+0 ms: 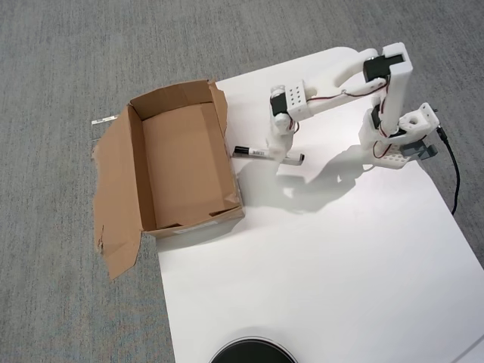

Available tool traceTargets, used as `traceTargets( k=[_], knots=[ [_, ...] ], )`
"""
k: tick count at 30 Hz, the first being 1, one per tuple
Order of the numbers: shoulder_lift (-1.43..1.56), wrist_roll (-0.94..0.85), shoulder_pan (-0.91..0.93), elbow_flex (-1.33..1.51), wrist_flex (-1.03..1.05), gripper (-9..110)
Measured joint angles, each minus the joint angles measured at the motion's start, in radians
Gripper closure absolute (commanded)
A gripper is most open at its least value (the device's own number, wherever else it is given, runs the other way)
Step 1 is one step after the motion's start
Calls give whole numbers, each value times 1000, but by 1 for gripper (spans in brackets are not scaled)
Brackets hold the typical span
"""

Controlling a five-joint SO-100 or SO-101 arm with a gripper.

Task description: Grasp a pen and put it in the box.

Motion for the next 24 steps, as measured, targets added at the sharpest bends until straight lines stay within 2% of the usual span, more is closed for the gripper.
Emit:
traceTargets(
  k=[24],
  knots=[
    [548,3,8,2,3,101]
  ],
)
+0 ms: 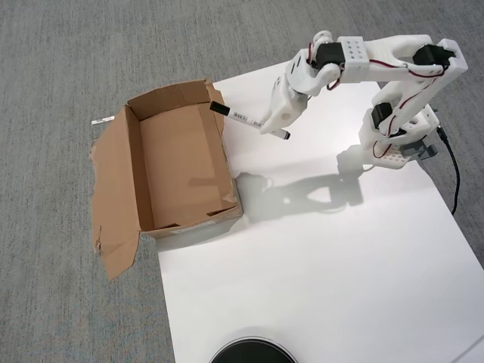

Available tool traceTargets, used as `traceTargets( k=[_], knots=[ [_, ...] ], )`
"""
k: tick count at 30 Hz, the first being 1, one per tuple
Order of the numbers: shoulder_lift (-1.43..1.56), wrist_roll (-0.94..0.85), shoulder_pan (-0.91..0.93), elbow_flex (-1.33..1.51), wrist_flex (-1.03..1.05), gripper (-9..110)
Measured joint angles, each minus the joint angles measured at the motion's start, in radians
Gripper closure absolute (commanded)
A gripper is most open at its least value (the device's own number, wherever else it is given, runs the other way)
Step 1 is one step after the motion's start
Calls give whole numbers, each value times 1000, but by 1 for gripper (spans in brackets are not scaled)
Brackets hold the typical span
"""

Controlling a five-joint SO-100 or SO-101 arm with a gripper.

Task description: Grasp a pen and put it in the box.

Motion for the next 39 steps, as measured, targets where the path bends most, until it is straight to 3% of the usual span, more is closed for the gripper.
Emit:
traceTargets(
  k=[7,14,23,30,39],
  knots=[
    [2,23,-14,-9,0,101],
    [-44,267,-11,-158,-3,101],
    [-357,328,-11,-540,-141,101],
    [-486,414,-14,-675,-192,101],
    [-661,693,-81,-707,-199,101]
  ],
)
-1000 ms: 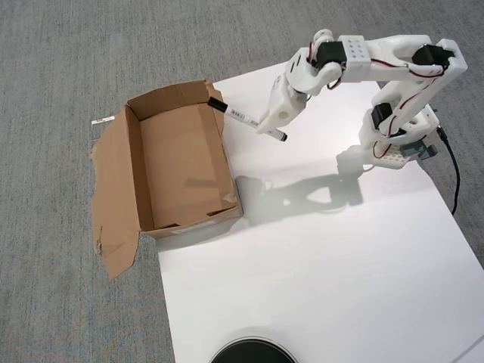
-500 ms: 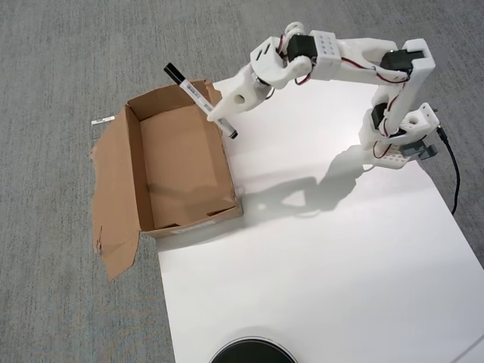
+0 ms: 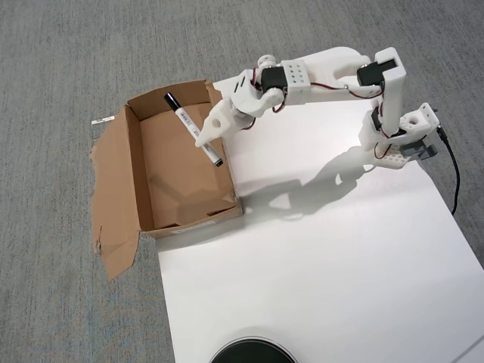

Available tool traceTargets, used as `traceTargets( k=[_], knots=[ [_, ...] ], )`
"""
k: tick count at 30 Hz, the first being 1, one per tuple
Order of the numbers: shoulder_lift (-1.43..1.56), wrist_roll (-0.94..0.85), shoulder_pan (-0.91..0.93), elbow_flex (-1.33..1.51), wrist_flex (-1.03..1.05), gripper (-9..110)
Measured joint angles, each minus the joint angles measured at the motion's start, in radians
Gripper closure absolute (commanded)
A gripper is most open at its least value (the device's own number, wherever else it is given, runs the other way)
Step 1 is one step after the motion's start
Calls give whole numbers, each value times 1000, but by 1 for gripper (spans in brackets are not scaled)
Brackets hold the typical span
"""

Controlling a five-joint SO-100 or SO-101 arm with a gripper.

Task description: Grasp a pen and put it in the box.

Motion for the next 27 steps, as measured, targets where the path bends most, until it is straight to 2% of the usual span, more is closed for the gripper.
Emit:
traceTargets(
  k=[7,11,17,27],
  knots=[
    [-94,115,-26,-9,0,101],
    [-126,127,-18,-8,0,99],
    [-135,126,-31,-8,0,86],
    [-135,126,-25,-8,0,85]
  ],
)
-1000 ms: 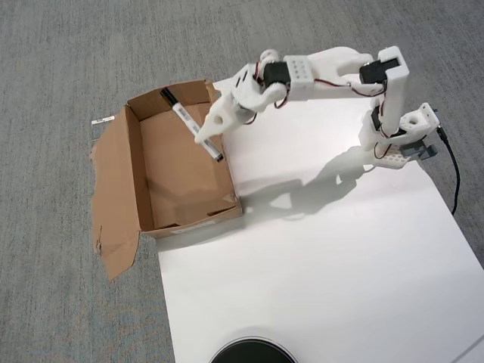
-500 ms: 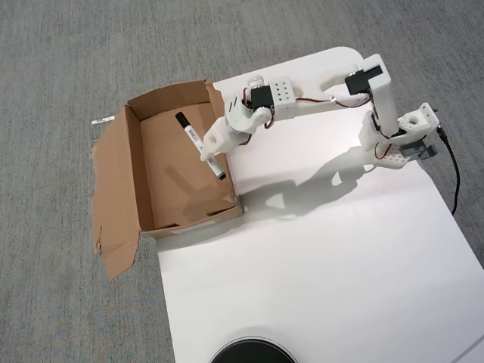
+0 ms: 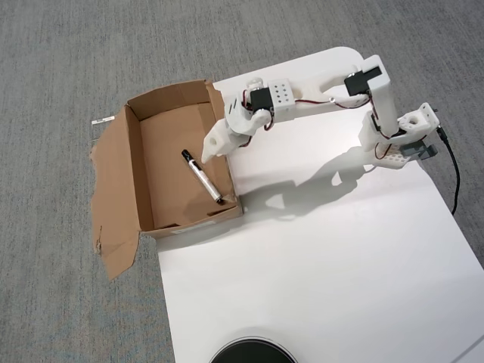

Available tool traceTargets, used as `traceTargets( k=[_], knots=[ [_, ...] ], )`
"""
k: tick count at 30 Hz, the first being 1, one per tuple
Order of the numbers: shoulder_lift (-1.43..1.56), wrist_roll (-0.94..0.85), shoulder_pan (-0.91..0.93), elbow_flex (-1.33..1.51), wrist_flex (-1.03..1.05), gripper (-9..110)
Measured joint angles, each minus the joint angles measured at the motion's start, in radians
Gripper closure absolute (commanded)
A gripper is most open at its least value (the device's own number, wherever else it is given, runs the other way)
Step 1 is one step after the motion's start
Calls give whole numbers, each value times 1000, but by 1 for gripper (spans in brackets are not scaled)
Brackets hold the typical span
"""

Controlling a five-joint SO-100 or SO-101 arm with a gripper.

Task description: Grasp a pen and put it in the box.

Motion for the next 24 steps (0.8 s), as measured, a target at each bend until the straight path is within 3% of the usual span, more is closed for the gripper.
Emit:
traceTargets(
  k=[14,24],
  knots=[
    [265,0,-3,-2,2,85],
    [623,172,-5,198,2,85]
  ],
)
